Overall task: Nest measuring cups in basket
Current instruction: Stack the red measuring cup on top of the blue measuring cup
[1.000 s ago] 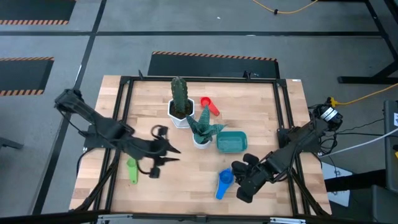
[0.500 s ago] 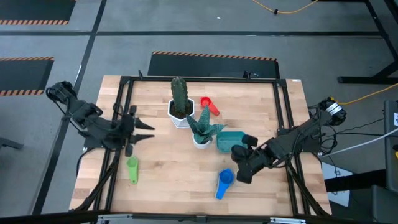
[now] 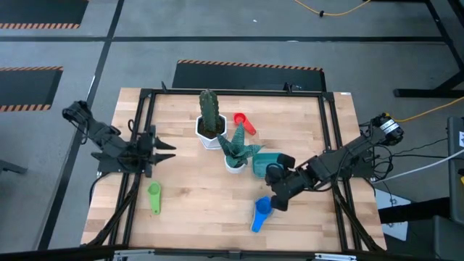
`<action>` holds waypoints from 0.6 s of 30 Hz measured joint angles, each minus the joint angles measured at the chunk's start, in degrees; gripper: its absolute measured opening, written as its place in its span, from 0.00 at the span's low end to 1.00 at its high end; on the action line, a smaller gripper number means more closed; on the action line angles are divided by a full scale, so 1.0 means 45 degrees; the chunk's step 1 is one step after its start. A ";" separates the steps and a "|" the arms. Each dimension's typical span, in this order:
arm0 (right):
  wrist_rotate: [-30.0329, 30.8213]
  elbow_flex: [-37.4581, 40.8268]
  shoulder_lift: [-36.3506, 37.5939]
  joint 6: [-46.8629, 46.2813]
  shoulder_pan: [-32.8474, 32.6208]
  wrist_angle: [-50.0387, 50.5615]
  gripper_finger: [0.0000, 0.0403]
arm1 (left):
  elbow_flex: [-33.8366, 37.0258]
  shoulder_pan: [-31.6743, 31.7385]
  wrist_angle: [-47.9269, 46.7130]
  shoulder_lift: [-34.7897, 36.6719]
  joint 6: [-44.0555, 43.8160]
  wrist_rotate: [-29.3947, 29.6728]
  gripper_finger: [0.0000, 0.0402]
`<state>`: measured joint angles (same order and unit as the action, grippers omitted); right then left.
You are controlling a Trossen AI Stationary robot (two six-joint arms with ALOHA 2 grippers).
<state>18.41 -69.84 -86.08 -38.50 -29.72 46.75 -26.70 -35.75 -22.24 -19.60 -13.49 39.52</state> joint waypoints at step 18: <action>0.0002 0.0000 0.0000 0.0000 -0.0003 -0.0057 0.10 | 0.0379 -0.0002 -0.0046 0.0301 -0.0546 -0.0042 0.27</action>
<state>18.42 -69.84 -86.08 -38.50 -29.74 46.50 -24.99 -35.76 -22.44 -18.24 -15.94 39.33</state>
